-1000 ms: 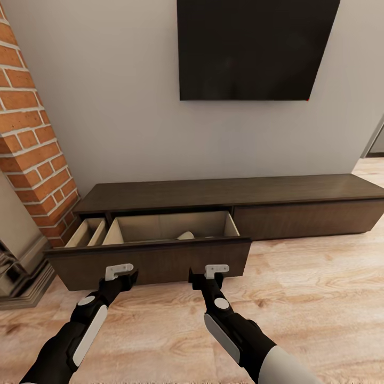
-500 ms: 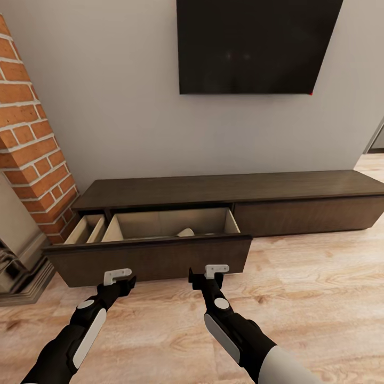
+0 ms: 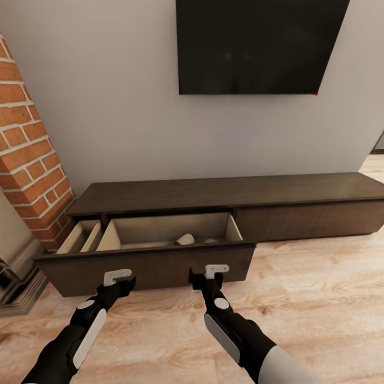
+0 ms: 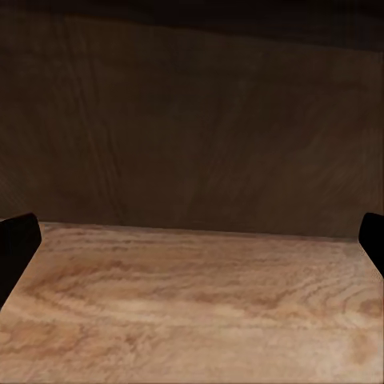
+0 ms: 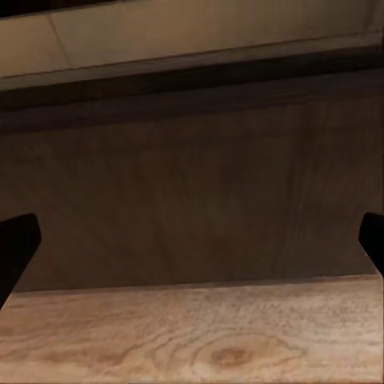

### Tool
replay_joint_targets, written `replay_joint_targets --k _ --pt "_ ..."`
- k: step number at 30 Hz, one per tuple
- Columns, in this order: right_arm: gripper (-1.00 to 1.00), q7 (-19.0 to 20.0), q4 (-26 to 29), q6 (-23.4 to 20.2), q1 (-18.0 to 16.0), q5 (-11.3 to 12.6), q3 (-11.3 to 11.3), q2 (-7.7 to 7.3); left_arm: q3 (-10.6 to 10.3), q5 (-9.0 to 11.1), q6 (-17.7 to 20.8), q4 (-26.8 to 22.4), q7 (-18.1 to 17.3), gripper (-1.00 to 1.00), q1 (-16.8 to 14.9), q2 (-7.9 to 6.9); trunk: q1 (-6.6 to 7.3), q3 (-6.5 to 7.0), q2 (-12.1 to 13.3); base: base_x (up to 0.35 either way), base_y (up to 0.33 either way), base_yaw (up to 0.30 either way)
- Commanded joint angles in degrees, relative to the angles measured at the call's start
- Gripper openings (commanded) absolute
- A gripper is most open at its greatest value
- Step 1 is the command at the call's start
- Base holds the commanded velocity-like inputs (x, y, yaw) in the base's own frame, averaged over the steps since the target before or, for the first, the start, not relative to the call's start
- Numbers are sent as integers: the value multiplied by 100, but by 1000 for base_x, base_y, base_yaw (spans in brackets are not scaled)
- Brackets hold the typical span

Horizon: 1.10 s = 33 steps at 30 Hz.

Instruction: Place each of the two pumpkins and all three candles from the living room inside a cabinet in the living room (use any cabinet), then make sure every cabinet is closed, and position the cauldron so it is next to a table in the living room.

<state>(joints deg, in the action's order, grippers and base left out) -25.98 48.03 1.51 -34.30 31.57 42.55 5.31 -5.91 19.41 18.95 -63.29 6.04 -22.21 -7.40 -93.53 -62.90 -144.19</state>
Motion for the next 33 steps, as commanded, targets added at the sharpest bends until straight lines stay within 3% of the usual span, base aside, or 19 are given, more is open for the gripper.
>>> replay_joint_targets --k 1,7,17,28,33 --pt "100 -39 4 16 -7 51 25 -3 -23 61 20 -9 55 100 -2 -7 -2 -5 -2 320 0 0" --pt "100 -39 4 13 -7 50 25 -3 -16 51 16 -32 55 100 -2 -7 -2 -5 -2 254 0 0" --pt "100 -39 4 13 -7 51 25 -3 -8 45 12 -62 54 100 -2 -7 -2 -5 -2 17 0 0" --pt "100 -39 4 14 -7 42 25 -3 -7 45 13 -52 55 100 -2 -7 -30 -249 -17 0 0 0" --pt "100 -39 4 11 -7 42 25 -3 -7 46 13 -47 53 100 -2 -7 -30 -249 -17 0 0 0"
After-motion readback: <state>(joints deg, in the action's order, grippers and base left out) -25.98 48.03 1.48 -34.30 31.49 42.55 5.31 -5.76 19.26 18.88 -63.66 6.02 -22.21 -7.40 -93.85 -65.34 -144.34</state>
